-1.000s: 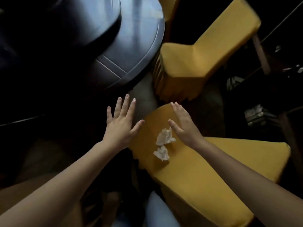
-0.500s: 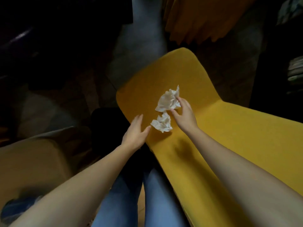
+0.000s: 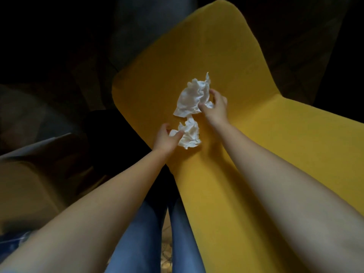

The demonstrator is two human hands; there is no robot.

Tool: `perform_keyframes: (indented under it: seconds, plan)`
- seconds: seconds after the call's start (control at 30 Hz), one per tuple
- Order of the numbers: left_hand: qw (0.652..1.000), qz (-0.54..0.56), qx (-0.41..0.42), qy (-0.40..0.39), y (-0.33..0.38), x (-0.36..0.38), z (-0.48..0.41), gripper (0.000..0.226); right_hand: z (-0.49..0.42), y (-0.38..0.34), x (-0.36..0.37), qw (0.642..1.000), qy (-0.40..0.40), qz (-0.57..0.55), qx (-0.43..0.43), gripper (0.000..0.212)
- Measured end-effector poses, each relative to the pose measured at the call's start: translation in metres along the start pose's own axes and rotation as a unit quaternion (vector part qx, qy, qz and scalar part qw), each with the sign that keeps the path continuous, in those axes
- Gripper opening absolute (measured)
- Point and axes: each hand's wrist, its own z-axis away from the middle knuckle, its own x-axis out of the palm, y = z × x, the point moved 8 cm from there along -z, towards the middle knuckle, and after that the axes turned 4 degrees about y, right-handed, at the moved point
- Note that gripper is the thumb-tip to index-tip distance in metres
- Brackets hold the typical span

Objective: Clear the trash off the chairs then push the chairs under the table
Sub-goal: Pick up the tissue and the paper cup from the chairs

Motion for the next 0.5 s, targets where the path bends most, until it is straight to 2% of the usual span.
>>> perform_keyframes:
  seconds: [0.13,0.33,0.5]
  plan:
    - [1.000,-0.007,-0.010,0.009,0.000,0.007,-0.008,0.042,-0.001,0.006,0.006,0.999,0.000,-0.051,0.011,0.043]
    - [0.998,0.030,-0.063,-0.004,-0.022,0.004,-0.003,0.024,0.005,0.021,0.006,0.997,-0.033,-0.052,0.049,0.016]
    - [0.995,0.068,-0.073,0.023,-0.050,-0.027,0.010,0.014,0.010,0.015,0.002,0.995,-0.042,-0.060,0.061,0.012]
